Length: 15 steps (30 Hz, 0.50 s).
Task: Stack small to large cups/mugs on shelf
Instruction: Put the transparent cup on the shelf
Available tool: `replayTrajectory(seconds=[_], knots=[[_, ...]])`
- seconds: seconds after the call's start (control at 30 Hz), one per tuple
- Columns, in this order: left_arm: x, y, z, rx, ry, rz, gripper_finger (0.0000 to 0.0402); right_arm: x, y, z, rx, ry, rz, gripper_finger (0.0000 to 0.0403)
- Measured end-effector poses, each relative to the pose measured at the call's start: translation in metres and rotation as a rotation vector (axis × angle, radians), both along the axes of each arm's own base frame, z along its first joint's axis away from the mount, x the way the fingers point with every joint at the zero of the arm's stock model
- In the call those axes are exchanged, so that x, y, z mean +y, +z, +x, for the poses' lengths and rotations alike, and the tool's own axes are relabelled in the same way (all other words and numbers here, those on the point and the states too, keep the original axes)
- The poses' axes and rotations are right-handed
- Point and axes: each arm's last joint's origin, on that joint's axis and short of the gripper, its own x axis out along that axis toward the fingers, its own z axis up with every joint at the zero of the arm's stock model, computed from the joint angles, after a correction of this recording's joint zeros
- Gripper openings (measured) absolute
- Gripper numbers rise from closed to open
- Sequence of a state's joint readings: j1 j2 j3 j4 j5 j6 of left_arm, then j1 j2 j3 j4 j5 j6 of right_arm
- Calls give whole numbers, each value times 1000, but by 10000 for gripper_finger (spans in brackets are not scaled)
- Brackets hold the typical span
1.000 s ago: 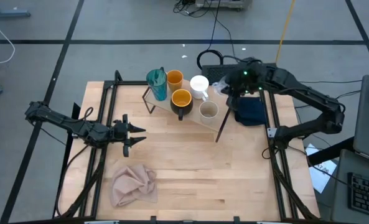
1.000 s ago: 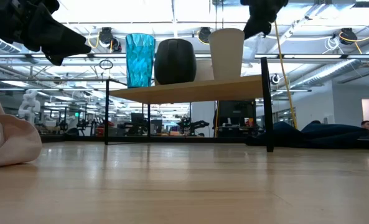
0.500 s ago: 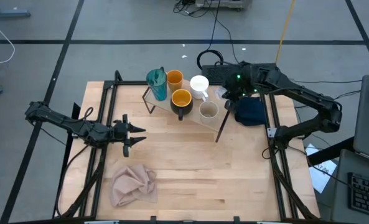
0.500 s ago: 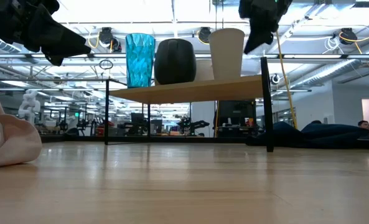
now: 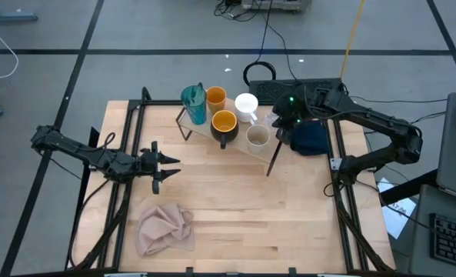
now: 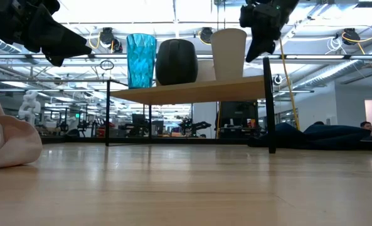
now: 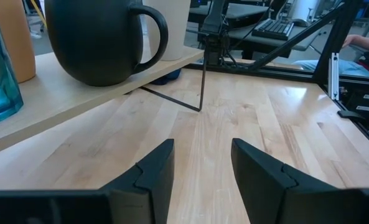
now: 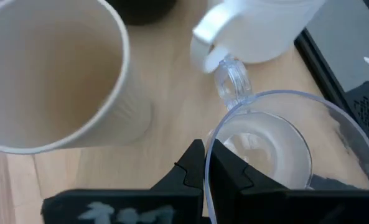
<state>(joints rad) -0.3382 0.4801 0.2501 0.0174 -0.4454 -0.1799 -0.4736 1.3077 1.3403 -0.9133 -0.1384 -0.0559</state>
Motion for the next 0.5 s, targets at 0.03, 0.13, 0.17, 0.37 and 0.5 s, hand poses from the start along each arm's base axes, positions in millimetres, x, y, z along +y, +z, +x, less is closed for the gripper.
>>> replayTrajectory(seconds=[0.03,0.13,0.17,0.37,0.5], knots=[[0,0,0,0,0,0,159,0,0,0,-4,2,-2,0],[0,0,0,0,0,0,159,0,1,1,-12,12,2,0],[0,0,0,0,1,0,159,0,1,1,-17,18,9,0],[0,0,0,0,1,0,159,0,1,1,-19,19,9,0],[0,-1,0,10,1,3,159,0,1,1,-18,19,9,0]])
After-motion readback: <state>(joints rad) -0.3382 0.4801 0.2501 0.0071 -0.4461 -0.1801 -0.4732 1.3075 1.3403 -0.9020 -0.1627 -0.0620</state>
